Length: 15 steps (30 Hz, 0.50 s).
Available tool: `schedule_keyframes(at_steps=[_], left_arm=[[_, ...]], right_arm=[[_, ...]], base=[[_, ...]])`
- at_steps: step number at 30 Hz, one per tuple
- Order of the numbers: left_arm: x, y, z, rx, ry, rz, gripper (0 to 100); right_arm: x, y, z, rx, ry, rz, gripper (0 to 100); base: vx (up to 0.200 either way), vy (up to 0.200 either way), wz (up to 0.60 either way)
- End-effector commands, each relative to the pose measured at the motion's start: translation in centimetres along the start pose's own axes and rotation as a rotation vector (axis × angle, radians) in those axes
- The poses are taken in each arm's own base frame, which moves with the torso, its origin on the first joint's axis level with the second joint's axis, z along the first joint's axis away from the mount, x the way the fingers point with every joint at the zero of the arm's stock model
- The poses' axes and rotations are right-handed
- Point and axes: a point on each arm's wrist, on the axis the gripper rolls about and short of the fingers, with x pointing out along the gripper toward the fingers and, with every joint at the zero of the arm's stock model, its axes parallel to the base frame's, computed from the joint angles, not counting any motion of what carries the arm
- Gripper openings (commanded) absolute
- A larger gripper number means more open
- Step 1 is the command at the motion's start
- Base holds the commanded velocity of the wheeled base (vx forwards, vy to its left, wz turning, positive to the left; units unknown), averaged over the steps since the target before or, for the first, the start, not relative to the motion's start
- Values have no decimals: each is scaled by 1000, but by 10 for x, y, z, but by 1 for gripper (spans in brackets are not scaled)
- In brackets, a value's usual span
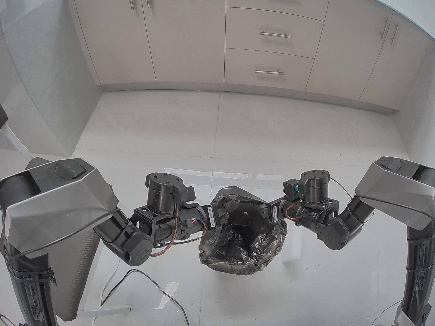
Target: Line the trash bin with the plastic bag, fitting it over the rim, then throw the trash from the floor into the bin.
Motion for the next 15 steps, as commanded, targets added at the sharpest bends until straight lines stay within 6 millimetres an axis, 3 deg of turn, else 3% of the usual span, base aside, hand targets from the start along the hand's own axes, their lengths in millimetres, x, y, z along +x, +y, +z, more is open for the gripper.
schedule_keyframes(at_steps=[1,15], left_arm=[[3,0,9,18,-4,9,0],[24,8,46,78,80,96,0]], right_arm=[[17,-4,-5,9,-7,-26,100],[29,-15,0,20,-43,-52,100]], base=[[0,0,0],[0,0,0]])
